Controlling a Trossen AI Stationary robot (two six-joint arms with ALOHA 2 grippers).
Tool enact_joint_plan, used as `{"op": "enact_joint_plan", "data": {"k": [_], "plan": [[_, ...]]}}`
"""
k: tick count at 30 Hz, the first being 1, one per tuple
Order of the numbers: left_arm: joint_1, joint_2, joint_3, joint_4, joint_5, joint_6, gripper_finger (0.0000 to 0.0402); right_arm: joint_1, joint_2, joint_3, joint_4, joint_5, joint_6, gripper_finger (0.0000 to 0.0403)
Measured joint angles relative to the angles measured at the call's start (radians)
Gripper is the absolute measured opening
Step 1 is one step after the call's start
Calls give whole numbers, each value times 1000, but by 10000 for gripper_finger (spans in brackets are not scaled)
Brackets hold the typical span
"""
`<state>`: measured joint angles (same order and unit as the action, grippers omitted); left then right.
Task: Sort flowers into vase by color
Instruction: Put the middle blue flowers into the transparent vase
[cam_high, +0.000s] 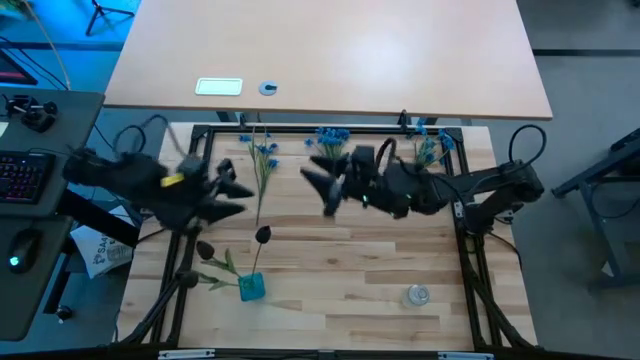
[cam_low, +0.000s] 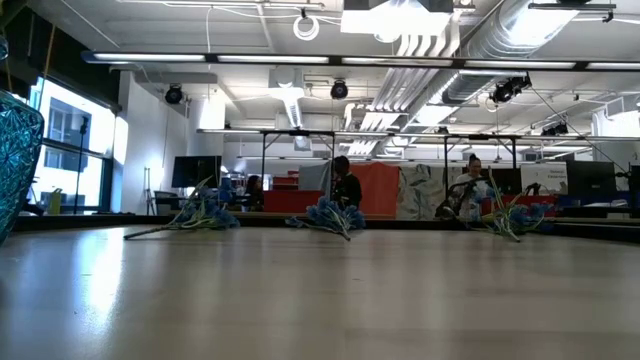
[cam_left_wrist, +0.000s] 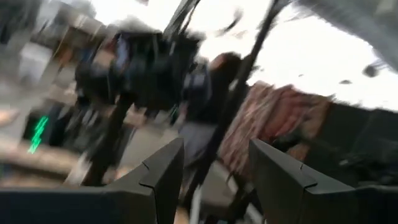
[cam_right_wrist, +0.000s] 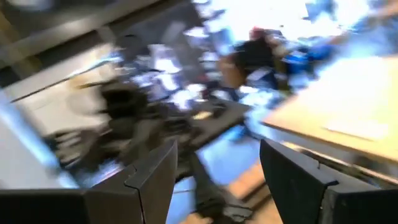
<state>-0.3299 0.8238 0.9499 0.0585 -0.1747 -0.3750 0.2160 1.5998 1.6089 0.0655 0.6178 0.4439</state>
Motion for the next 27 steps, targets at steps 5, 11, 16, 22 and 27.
{"op": "enact_joint_plan", "data": {"k": [5,11,16,22,27], "plan": [[253,69,14,-116,239,-140,168,-177,3,0,-320,-83,314,224],[585,131,16,-88,438,-237,168,-431,3,-13,-760,-216,506,224],[776,176,15,-80,473,-323,168,-583,12,-152,-677,-455,426,224],[855,228,12,-83,478,-413,168,-671,92,-372,-514,-668,412,224],[847,260,12,-77,414,-462,168,-649,166,-427,-390,-680,441,224]]}}
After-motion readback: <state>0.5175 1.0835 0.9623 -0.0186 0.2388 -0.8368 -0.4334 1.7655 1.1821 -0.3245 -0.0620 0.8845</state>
